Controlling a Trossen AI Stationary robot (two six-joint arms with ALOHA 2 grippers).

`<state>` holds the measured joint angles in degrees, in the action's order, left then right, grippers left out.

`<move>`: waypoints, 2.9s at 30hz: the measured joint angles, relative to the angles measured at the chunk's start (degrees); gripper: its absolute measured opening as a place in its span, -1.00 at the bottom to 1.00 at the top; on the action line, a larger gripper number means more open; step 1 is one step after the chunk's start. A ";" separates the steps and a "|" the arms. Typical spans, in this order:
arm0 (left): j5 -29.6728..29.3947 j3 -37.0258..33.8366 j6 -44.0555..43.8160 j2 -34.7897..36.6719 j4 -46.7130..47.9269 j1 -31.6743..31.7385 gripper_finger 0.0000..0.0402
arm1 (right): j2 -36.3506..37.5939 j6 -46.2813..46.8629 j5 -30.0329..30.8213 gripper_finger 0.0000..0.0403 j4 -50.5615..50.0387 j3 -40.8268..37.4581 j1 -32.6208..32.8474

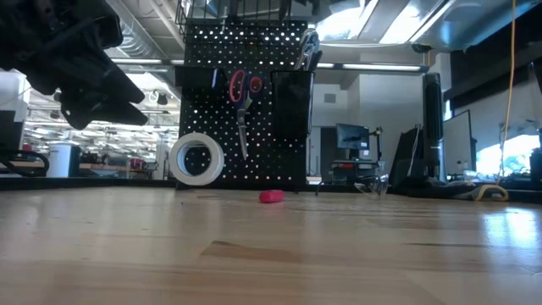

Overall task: Hang tools onto peg board
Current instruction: Put the black clamp into the black basket on the peg board, then put the transparent safety glasses into the black basket on the peg board

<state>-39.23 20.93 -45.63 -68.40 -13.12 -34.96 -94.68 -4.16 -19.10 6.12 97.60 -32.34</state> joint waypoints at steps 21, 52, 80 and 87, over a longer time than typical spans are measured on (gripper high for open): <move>-0.01 0.00 2.38 0.02 0.00 0.48 -0.02 | -1.29 5.41 1.98 -0.69 -1.32 0.00 -0.70; -0.01 0.00 2.54 0.04 0.18 0.50 -0.02 | 4.59 1.14 -1.52 -0.18 -29.65 17.37 8.43; 0.01 0.00 9.58 0.04 0.00 4.74 -0.02 | 5.97 7.85 24.53 -0.18 -71.91 -16.90 41.72; 0.01 0.00 11.17 0.04 -0.04 5.67 -0.02 | 5.97 6.74 35.30 -0.18 -65.61 -32.73 39.38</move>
<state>-39.22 20.93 -34.46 -68.36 -13.15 -29.29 -88.71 2.58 16.20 -59.48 64.87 7.05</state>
